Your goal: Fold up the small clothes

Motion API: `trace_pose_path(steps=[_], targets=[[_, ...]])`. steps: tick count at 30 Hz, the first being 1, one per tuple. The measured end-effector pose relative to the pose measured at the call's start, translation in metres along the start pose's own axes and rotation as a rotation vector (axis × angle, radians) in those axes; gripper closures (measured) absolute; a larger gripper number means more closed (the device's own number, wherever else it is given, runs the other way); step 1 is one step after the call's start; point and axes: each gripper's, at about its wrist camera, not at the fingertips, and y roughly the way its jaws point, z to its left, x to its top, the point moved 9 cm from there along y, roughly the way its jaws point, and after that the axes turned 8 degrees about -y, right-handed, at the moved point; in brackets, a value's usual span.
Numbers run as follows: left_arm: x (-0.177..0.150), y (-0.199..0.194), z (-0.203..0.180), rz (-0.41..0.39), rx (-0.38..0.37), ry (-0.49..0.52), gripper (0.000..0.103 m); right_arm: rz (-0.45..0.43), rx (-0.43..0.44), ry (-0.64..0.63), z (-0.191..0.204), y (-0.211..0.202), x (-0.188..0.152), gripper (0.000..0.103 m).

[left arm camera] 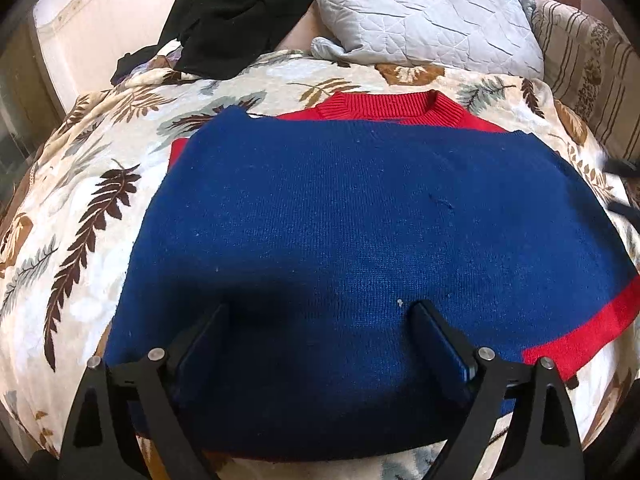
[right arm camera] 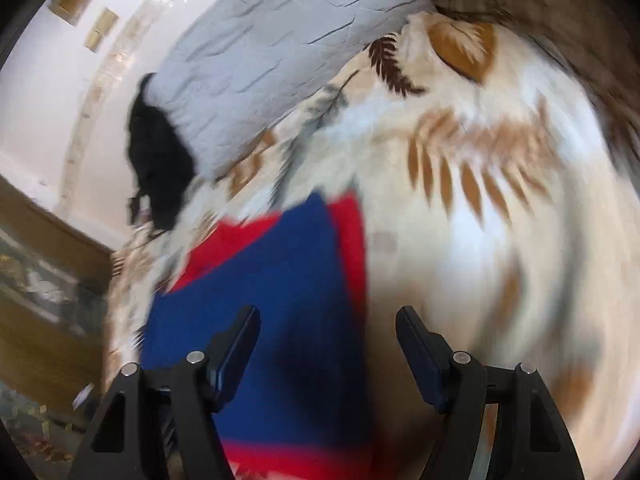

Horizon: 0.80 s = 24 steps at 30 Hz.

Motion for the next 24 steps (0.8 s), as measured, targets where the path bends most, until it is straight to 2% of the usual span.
trace_pose_path(steps=[2, 3, 4, 5, 6, 8, 10, 12, 15, 16, 19, 21, 24], targets=[[0.0, -0.001, -0.001, 0.0, -0.002, 0.005, 0.01, 0.071, -0.017, -0.011, -0.003, 0.03, 0.015, 0.029], [0.0, 0.0, -0.001, 0.0, -0.003, 0.005, 0.01, 0.148, -0.016, -0.053, 0.002, 0.048, 0.015, 0.031], [0.001, 0.0, 0.0, 0.0, -0.002, 0.004, 0.009, 0.154, -0.07, -0.091, 0.003, 0.052, 0.015, 0.046], [0.001, 0.0, 0.0, -0.001, -0.002, 0.007, 0.009, 0.162, -0.097, -0.117, 0.006, 0.053, 0.016, 0.088], [0.001, 0.0, 0.0, -0.003, -0.003, 0.008, 0.009, 0.154, -0.087, -0.127, 0.014, 0.048, 0.018, 0.088], [0.001, 0.001, 0.0, -0.009, -0.006, 0.01, 0.007, 0.096, -0.126, -0.133, 0.012, 0.037, 0.024, 0.088], [0.001, 0.002, -0.001, -0.019, 0.0, 0.018, 0.006, 0.137, -0.134, -0.07, -0.002, 0.051, 0.015, 0.088], [0.001, 0.001, -0.001, -0.012, 0.001, 0.019, 0.006, 0.078, -0.136, -0.061, -0.002, 0.044, 0.018, 0.084], [0.001, -0.002, 0.002, 0.018, -0.018, 0.01, 0.006, 0.016, -0.172, -0.007, -0.007, 0.023, 0.017, 0.051], [0.001, -0.005, 0.003, 0.023, -0.026, 0.004, 0.006, 0.012, -0.157, -0.005, -0.003, 0.015, 0.013, 0.045], [0.0, -0.017, 0.012, 0.013, -0.048, -0.044, 0.006, -0.005, -0.113, -0.075, 0.024, -0.015, -0.009, 0.045], [0.001, -0.031, 0.021, -0.017, -0.065, -0.079, 0.006, -0.011, -0.061, -0.068, 0.04, -0.036, -0.034, 0.045], [0.001, -0.05, 0.038, -0.079, -0.073, -0.124, 0.006, -0.016, 0.097, -0.041, 0.072, -0.067, -0.082, 0.045]])
